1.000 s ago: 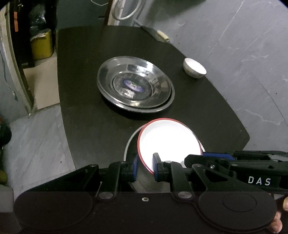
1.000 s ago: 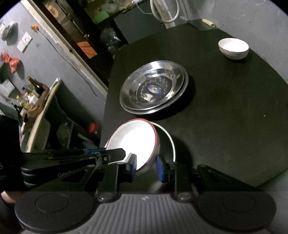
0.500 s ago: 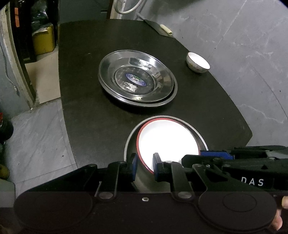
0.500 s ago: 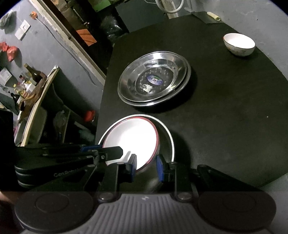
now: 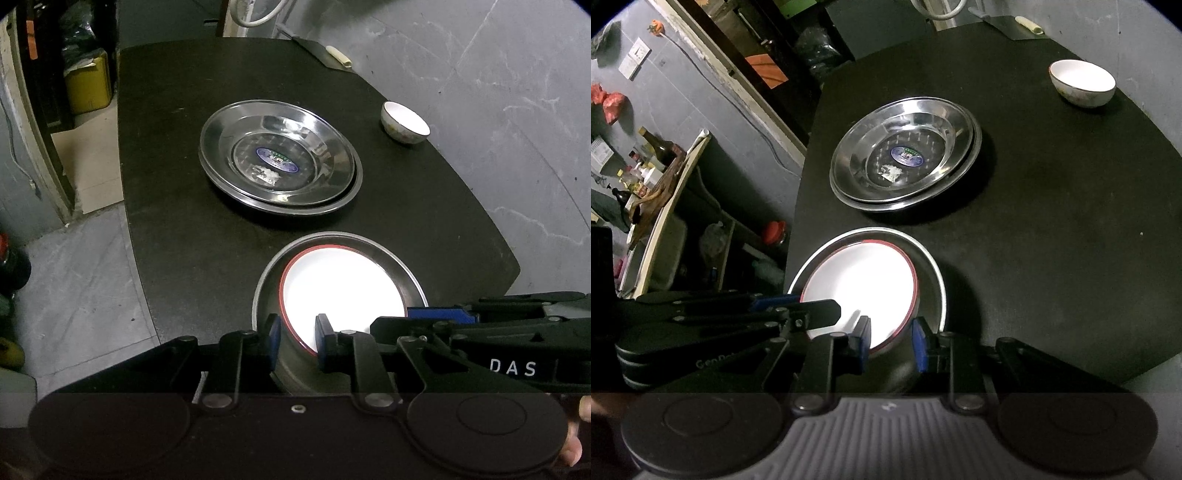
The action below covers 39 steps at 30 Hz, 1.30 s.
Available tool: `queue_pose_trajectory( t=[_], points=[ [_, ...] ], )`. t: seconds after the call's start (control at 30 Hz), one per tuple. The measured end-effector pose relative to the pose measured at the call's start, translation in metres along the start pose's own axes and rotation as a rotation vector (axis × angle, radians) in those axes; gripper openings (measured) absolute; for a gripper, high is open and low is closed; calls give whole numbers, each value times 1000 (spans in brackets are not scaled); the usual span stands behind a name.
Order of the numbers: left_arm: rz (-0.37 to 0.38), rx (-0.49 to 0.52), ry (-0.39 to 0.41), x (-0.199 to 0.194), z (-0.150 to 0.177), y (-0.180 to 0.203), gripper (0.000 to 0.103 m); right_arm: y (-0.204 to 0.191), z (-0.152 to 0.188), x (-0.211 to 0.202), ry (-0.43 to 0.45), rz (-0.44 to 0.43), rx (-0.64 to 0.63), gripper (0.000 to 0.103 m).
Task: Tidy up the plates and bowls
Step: 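Lower the white bowl into the steel bowl with the left tool, then open the left tool and lift it away from the bowls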
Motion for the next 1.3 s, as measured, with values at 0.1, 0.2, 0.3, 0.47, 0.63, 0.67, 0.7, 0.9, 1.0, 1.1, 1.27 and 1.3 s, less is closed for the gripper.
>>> queue_pose_trajectory(
  t=[0.1,0.2,0.3,0.47,0.63,0.67,0.7,0.9,1.0,1.1,1.27,1.3],
  points=[
    [-3,-1,-4,0,0,1,21,0,0,0,0,-2,0,30],
    [-4,-4,-9,0,0,1,21,0,0,-1,1,-4,-4,30],
    [-2,-9,-10,-1,-1,1,23,1,-1,-2,2,-7,-3,30],
    [-3,-18,-9,-3,-1,0,23,2,-2,-4,5,-15,1,30],
    [-9,-21,14,-9,-6,1,30,3,-4,-8,17,-21,-2,35],
    [-10,-21,20,-10,-7,1,30,3,-5,-9,20,-24,-2,36],
    [-11,-22,24,-12,-9,1,30,3,-6,-11,24,-26,-2,36],
    [-11,-43,64,-26,-26,1,58,9,-14,-24,75,-30,9,42],
    [-17,-43,105,-34,-42,1,73,15,-19,-31,104,-42,36,48],
    [-29,-28,134,-36,-56,2,90,22,-24,-34,125,-54,67,67],
    [-42,-20,142,-26,-72,4,102,33,-30,-39,169,-47,96,93],
    [-52,-18,134,-20,-75,5,102,36,-31,-40,180,-42,105,98]
  ],
)
Point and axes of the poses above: each gripper's, at about its wrist camera, not at the fingertips, and x roughly the way its jaws point, y to its right, z to its underside, the point moved 5 cm from there along x, roughly the way its jaws point, and after that the axes turned 11 degrees about y, right-handed, at the moved point
